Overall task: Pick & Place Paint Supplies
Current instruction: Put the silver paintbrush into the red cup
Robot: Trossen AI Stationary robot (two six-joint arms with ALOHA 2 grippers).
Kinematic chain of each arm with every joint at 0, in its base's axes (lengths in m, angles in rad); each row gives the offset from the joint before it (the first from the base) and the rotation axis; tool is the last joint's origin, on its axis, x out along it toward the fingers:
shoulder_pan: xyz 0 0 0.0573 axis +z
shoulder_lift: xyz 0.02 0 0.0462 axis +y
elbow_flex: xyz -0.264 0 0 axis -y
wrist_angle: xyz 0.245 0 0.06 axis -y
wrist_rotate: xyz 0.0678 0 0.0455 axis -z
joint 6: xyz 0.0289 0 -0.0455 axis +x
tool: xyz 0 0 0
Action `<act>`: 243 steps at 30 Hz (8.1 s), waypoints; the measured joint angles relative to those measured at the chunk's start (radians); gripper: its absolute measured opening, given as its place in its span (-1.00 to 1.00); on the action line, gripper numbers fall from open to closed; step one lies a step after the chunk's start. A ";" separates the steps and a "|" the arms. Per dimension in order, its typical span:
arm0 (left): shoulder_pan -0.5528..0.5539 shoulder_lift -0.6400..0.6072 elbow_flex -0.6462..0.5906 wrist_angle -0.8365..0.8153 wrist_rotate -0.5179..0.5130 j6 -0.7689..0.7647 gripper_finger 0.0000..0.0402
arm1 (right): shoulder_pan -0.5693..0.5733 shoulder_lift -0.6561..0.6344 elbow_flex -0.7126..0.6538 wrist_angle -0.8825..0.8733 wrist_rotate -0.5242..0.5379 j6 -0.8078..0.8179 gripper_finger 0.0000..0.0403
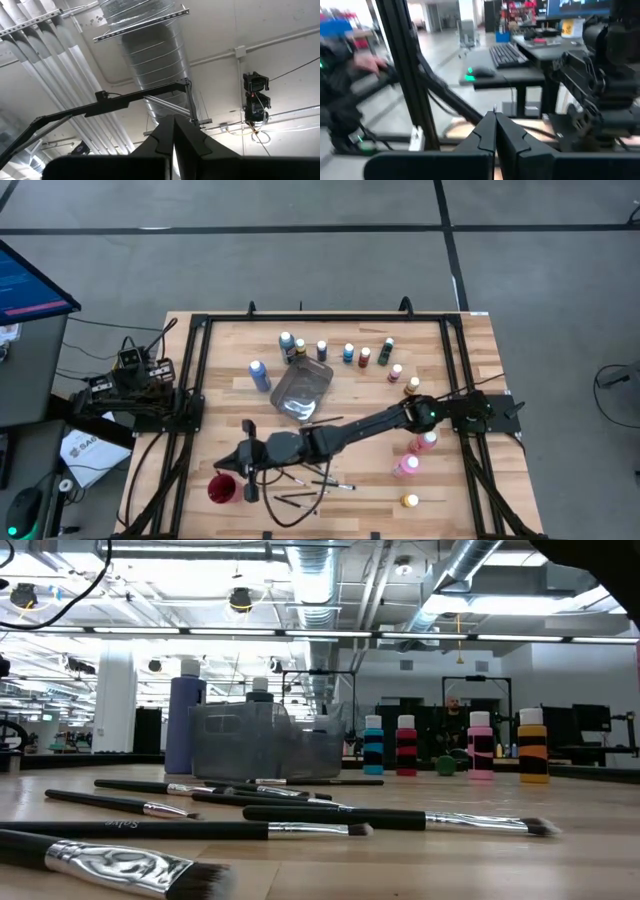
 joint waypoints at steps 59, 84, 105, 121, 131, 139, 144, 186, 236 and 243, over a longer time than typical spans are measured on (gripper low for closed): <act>0.000 0.000 0.000 -0.001 0.000 0.000 -0.99 | -0.095 -0.606 -1.079 -0.444 0.196 0.099 -1.00; 0.000 0.000 0.000 0.000 0.000 0.000 -0.99 | -0.183 -0.605 -1.327 -0.192 0.121 0.157 -1.00; 0.000 0.000 0.000 0.000 0.000 0.000 -0.99 | 0.092 -0.607 -1.340 -0.200 0.084 0.516 -1.00; 0.000 0.000 0.000 0.000 0.000 0.000 -0.99 | 0.117 -0.588 -0.898 -0.709 0.009 0.692 -0.94; 0.000 0.000 0.000 -0.001 0.000 0.000 -0.99 | 0.209 -0.588 -0.836 -0.889 -0.070 0.773 -0.27; 0.000 0.000 0.000 -0.001 0.000 0.000 -0.99 | 0.256 -0.585 -0.868 -0.888 -0.068 0.791 0.03; 0.000 0.000 0.000 -0.001 0.000 0.000 -0.99 | 0.258 -0.519 -0.888 -0.853 -0.097 0.777 0.00; 0.000 0.000 0.000 -0.008 0.000 0.000 -0.99 | 0.228 -0.602 -0.871 -0.879 -0.167 0.839 -1.00; 0.000 0.000 0.000 -0.011 0.000 0.000 -0.99 | -0.004 -0.143 -0.196 0.180 -0.684 2.090 -1.00; 0.000 0.000 0.000 -0.011 0.000 0.000 -0.99 | -0.013 -0.050 -0.094 0.180 -0.727 2.131 -1.00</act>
